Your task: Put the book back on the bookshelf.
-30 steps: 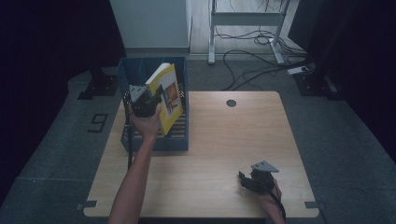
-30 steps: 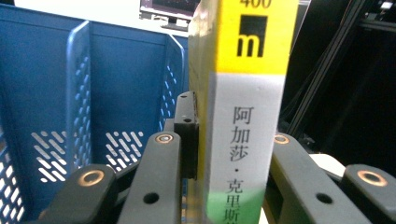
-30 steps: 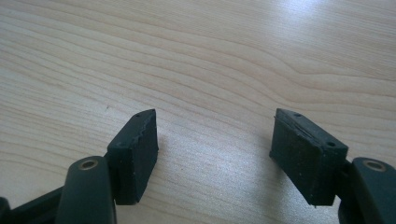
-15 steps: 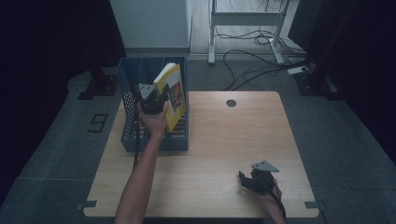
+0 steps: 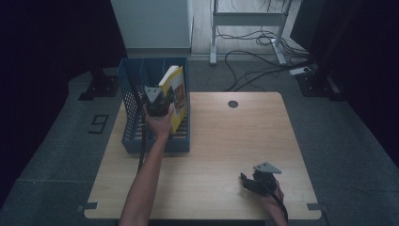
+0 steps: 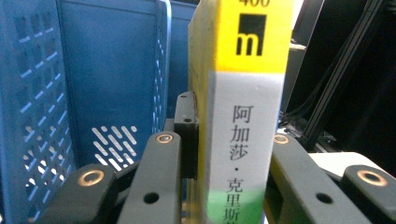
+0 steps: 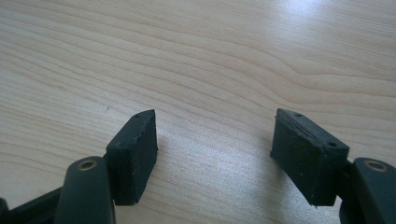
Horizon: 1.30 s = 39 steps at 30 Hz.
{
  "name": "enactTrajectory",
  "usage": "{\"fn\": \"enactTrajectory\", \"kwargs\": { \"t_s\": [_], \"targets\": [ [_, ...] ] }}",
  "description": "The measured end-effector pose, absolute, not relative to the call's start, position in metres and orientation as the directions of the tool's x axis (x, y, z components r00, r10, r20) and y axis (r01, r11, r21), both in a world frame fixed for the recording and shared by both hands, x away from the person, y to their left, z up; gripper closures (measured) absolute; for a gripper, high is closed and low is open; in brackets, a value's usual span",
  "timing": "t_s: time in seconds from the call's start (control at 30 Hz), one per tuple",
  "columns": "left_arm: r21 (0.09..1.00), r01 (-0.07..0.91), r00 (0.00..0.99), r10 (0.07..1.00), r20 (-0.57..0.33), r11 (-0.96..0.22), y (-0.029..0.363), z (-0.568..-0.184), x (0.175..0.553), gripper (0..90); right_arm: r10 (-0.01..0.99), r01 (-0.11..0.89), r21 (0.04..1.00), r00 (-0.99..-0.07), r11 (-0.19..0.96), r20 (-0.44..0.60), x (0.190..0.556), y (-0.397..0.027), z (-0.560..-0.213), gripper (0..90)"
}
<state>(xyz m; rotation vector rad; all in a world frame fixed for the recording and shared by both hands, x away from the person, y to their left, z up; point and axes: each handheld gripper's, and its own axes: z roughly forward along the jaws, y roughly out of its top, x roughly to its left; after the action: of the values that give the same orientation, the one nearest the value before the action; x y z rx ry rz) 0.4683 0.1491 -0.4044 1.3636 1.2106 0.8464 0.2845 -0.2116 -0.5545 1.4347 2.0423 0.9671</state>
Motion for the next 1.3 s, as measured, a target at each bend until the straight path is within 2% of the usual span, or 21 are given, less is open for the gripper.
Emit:
{"fn": "enactTrajectory", "kwargs": {
  "t_s": [0.5, 0.83, 1.3],
  "targets": [
    [0.965, 0.247, 0.233, 0.961, -0.147, 0.088, 0.146, -0.429, 0.467, 75.4, 0.937, 0.613, 0.762, -0.348, 0.211, 0.02, 0.284, -0.211, -0.555, 30.4],
    [0.966, 0.249, 0.248, 0.96, -0.133, 0.069, 0.145, -0.438, 0.454, 74.7, 0.937, 0.613, 0.761, -0.35, 0.214, 0.018, 0.284, -0.211, -0.555, 30.3],
    [0.952, 0.299, 0.303, 0.938, -0.166, 0.072, 0.157, -0.44, 0.43, 71.7, 0.936, 0.613, 0.761, -0.351, 0.214, 0.02, 0.283, -0.211, -0.555, 30.0]
  ]
}}
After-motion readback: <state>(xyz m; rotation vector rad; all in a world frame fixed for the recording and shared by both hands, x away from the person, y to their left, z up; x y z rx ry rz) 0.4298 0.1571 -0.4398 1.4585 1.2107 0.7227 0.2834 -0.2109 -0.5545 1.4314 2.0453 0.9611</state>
